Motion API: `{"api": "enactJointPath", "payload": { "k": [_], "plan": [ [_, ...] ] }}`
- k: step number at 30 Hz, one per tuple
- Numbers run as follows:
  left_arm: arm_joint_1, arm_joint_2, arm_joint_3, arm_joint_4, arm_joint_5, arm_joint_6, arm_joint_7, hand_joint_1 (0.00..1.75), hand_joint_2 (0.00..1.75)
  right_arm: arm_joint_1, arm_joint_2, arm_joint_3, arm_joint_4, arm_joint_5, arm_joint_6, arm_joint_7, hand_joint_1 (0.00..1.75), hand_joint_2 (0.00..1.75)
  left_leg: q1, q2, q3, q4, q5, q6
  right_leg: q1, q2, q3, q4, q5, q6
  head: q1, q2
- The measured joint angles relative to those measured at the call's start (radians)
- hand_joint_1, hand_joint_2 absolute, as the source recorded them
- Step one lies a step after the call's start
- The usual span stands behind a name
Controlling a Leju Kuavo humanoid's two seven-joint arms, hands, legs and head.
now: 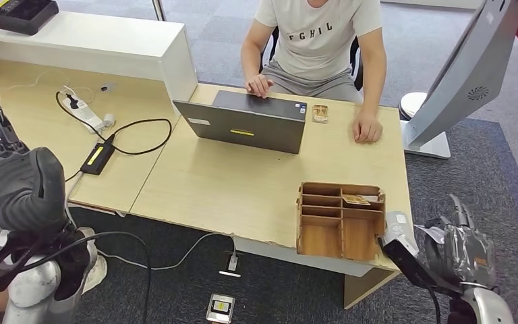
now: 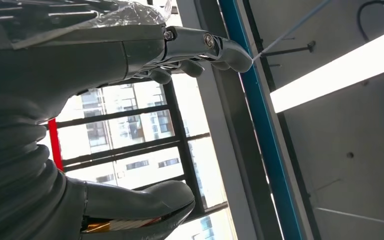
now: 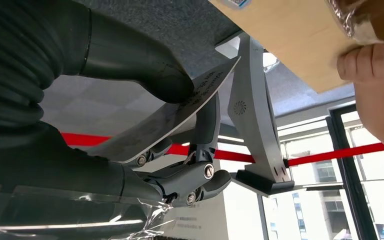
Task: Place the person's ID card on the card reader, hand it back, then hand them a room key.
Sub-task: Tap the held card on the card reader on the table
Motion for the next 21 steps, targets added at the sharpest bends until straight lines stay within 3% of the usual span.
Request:
{"api": "enactJointPath", "payload": {
  "k": [21],
  "plan": [
    [-0.019, 0.023, -0.004, -0.064, -0.035, 0.030, 0.041, 0.00, 1.75, 0.000, 0.063, 0.053, 0.129, -0.030, 0.029, -0.021, 1.75, 1.75, 0.000, 0.000, 0.000, 0.000, 0.000, 0.000, 0.000, 0.000, 0.000, 0.000, 0.000, 0.000, 0.000, 0.000]
  ]
}}
